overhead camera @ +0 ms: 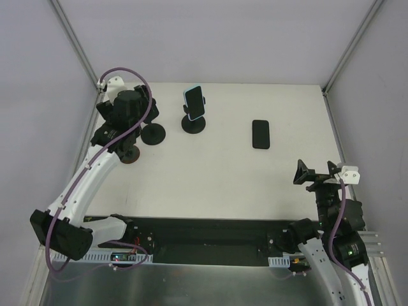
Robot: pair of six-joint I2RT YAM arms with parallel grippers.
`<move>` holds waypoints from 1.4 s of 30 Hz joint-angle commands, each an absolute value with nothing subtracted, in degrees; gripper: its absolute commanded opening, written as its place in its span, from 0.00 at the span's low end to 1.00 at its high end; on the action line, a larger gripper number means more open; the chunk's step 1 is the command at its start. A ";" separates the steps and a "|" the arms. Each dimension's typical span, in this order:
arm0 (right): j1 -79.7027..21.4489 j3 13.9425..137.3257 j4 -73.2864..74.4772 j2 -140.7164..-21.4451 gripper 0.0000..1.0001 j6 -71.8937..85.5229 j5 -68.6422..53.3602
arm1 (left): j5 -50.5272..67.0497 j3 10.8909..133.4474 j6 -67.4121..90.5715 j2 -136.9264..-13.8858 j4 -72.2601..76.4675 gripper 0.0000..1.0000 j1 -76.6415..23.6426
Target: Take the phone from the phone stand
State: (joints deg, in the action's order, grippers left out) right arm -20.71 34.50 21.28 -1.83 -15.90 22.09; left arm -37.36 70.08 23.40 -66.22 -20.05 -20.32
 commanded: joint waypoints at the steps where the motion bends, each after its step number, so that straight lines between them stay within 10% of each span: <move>1: -21.97 31.56 14.42 3.16 0.96 -16.00 24.79 | -45.08 75.49 26.36 -71.17 -20.30 0.99 -21.09; 32: -31.46 28.12 12.22 9.14 0.96 -18.63 25.49 | -56.87 93.17 31.37 -97.65 -20.04 0.99 -21.71; 42: -31.55 28.04 12.22 8.96 0.97 -18.81 25.23 | -54.23 89.39 33.22 -94.84 -20.04 0.60 -21.62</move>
